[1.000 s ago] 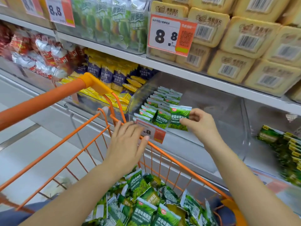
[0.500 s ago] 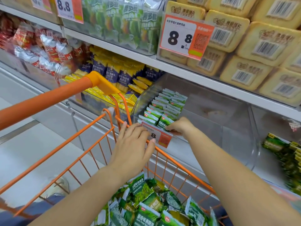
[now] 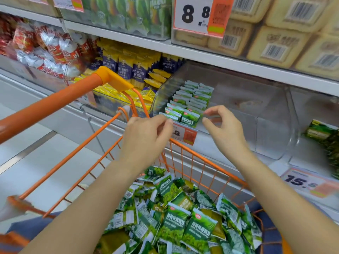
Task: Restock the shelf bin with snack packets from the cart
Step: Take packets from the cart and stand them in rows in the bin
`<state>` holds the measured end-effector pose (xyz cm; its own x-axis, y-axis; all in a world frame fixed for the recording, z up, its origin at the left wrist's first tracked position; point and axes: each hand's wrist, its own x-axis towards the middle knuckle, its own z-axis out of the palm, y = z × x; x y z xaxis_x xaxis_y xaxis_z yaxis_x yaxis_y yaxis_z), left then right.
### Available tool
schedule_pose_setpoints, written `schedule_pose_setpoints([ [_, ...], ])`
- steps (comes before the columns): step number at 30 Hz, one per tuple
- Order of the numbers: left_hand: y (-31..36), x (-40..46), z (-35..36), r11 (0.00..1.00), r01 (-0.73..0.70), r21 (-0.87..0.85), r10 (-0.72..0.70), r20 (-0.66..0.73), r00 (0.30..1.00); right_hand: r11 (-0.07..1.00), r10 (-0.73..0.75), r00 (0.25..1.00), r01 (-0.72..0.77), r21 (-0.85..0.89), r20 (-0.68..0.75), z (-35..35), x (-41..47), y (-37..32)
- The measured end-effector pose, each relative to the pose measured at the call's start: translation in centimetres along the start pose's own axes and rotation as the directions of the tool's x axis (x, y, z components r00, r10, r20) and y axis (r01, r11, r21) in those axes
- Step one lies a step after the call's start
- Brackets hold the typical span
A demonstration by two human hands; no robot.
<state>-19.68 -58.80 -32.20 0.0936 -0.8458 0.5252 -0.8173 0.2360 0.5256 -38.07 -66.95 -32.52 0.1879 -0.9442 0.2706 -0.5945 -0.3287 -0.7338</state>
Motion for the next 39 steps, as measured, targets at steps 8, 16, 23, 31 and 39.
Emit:
schedule_pose_setpoints([
  [8, -3.0, -2.3, 1.1, 0.855, -0.035, 0.518, -0.477, 0.811, 0.340, 0.969, -0.105, 0.886, 0.193, -0.153, 0.451, 0.2, -4.5, 0.0],
  [16, -1.7, -2.9, 1.2, 0.741, -0.161, 0.652, -0.645, 0.758, 0.099, 0.919, -0.102, 0.832, 0.288, -0.268, 0.546, -0.1, -4.4, 0.1],
  [23, -2.2, -1.6, 0.1, 0.863, -0.044, 0.503, -0.483, 0.847, 0.223, 0.941, -0.100, 0.853, 0.248, -0.229, 0.512, -0.2, -4.3, 0.6],
  [31, -0.1, 0.6, -2.2, 0.682, 0.556, -0.476, -0.106, 0.688, 0.718, 0.969, -0.050, 0.939, -0.037, 0.244, 0.341, -0.6, -4.0, 0.2],
  [39, 0.1, 0.1, -0.4, 0.349, 0.530, -0.773, -0.211, 0.486, 0.848, 0.841, -0.104, 0.897, -0.152, 0.519, 0.430, -0.7, -4.3, -0.9],
])
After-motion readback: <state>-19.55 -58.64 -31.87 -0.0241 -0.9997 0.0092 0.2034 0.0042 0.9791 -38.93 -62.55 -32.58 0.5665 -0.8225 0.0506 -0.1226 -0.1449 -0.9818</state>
